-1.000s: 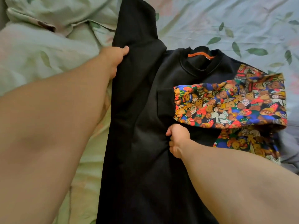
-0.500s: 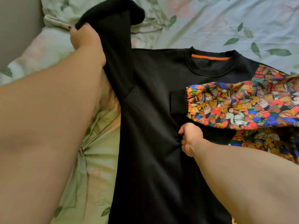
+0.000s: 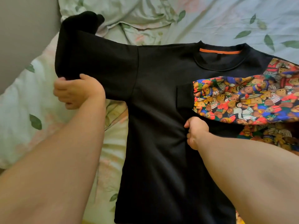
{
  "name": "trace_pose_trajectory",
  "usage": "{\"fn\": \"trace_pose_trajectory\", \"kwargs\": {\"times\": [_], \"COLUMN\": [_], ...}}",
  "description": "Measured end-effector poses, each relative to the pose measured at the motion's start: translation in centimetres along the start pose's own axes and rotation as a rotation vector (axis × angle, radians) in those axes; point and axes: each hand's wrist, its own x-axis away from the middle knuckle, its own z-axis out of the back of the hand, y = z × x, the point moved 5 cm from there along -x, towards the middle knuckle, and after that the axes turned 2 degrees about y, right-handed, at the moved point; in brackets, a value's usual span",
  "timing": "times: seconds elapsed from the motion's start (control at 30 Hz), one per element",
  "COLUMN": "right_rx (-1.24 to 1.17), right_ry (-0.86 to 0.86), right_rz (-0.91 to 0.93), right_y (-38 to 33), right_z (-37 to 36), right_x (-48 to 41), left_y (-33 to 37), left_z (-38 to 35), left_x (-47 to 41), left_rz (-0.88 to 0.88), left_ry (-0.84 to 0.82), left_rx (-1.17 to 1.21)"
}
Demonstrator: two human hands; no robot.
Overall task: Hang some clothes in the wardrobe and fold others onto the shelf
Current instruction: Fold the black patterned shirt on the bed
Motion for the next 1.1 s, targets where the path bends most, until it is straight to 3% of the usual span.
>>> {"fn": "trace_pose_trajectory", "kwargs": {"times": [0.07,0.1,0.13,0.2,0.33,0.53,0.73,0.83,0.87,0.9,0.97,1.0,1.03,1.1], "right_rx": [0.003,-0.001,0.001,0.017,0.065,-0.009,-0.037,-0.001,0.106,0.318,0.766,0.858,0.911,1.092], "right_ry": [-0.013,-0.014,-0.013,-0.011,-0.025,-0.065,-0.112,-0.069,-0.035,0.012,0.144,0.238,0.322,0.433], "right_rz": [-0.014,-0.014,-0.01,-0.02,-0.038,-0.054,-0.038,0.012,0.13,0.363,1.038,1.366,1.565,1.645], "right_y": [0.2,0.2,0.1,0.0,0.1,0.5,0.6,0.7,0.4,-0.3,-1.7,-2.2,-2.8,-4.2], "right_z": [0.2,0.2,0.3,0.2,0.4,0.4,0.9,0.8,0.8,0.6,-1.0,-1.6,-1.9,-2.7], "right_x": [-0.1,0.0,0.0,0.0,-0.5,-1.1,-0.7,-0.1,0.3,1.1,3.3,4.8,5.8,5.2], "left_y": [0.5,-0.1,-0.9,-3.9,-8.9,-10.5,-16.5,-17.2,-17.3,-17.3,-17.5,-17.5,-17.5,-17.6], "left_z": [0.3,-0.1,-0.6,-2.3,-5.8,-6.9,-3.9,-3.8,-3.9,-4.0,-4.2,-4.2,-4.3,-4.3], "left_x": [6.2,9.3,12.6,19.0,23.4,22.2,18.6,18.4,18.5,18.5,18.5,18.5,18.4,18.3], "left_rz": [-0.596,-0.85,-1.029,-1.225,-1.229,-1.285,-0.996,-0.949,-0.953,-0.957,-0.962,-0.964,-0.965,-0.963], "left_ry": [-0.023,-0.112,-0.215,-0.462,-0.698,-0.66,-0.562,-0.584,-0.578,-0.569,-0.551,-0.543,-0.54,-0.542], "left_rx": [-0.027,-0.025,-0.013,-0.122,-0.411,-0.459,-0.47,-0.482,-0.485,-0.486,-0.472,-0.465,-0.463,-0.457]}}
